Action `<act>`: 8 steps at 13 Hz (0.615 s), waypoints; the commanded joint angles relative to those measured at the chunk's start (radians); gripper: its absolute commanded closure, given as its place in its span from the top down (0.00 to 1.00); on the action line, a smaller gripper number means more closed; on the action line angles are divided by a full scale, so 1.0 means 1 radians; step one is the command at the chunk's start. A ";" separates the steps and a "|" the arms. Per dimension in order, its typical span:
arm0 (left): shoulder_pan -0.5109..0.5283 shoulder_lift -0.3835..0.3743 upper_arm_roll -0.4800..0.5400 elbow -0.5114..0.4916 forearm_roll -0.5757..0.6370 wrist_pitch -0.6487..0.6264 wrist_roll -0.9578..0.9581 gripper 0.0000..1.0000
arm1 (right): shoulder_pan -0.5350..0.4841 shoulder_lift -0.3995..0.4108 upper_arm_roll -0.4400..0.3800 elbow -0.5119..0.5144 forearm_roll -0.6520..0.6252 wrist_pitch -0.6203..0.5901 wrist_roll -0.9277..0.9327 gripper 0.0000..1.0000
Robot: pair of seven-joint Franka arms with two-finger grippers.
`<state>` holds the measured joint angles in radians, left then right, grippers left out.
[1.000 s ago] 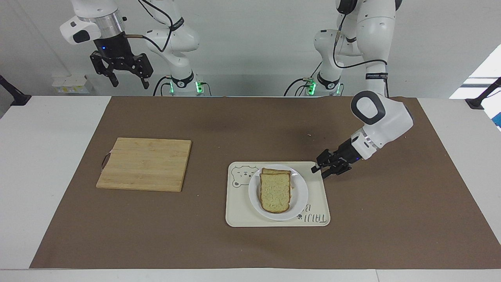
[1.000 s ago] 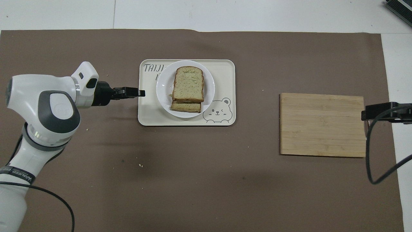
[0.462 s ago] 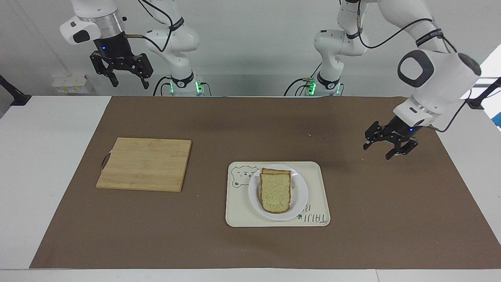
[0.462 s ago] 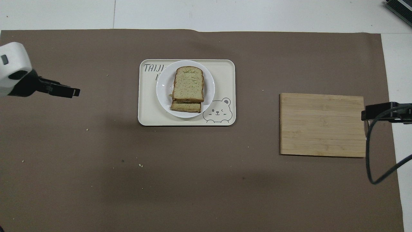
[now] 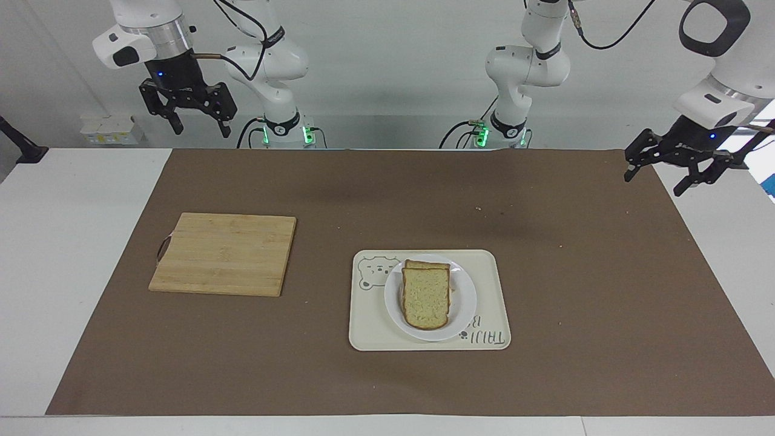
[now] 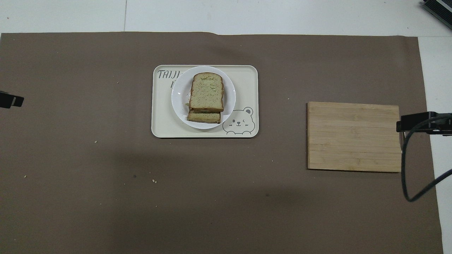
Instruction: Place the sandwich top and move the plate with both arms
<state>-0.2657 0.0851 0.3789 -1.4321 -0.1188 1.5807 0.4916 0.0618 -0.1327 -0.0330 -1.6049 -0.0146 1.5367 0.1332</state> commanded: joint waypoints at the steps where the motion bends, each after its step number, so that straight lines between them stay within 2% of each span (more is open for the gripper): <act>1: -0.001 -0.007 -0.002 0.064 0.062 -0.083 -0.056 1.00 | -0.013 -0.007 0.004 0.003 0.019 -0.009 -0.007 1.00; 3: -0.003 -0.025 -0.008 0.062 0.065 -0.073 -0.118 1.00 | -0.013 -0.007 0.004 0.003 0.019 -0.009 -0.007 1.00; 8: -0.023 -0.047 -0.015 0.055 0.065 -0.073 -0.128 1.00 | -0.013 -0.007 0.002 0.003 0.019 -0.009 -0.007 1.00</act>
<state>-0.2730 0.0504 0.3616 -1.3784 -0.0810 1.5275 0.3840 0.0618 -0.1327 -0.0330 -1.6049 -0.0146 1.5367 0.1332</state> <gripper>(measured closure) 0.000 0.000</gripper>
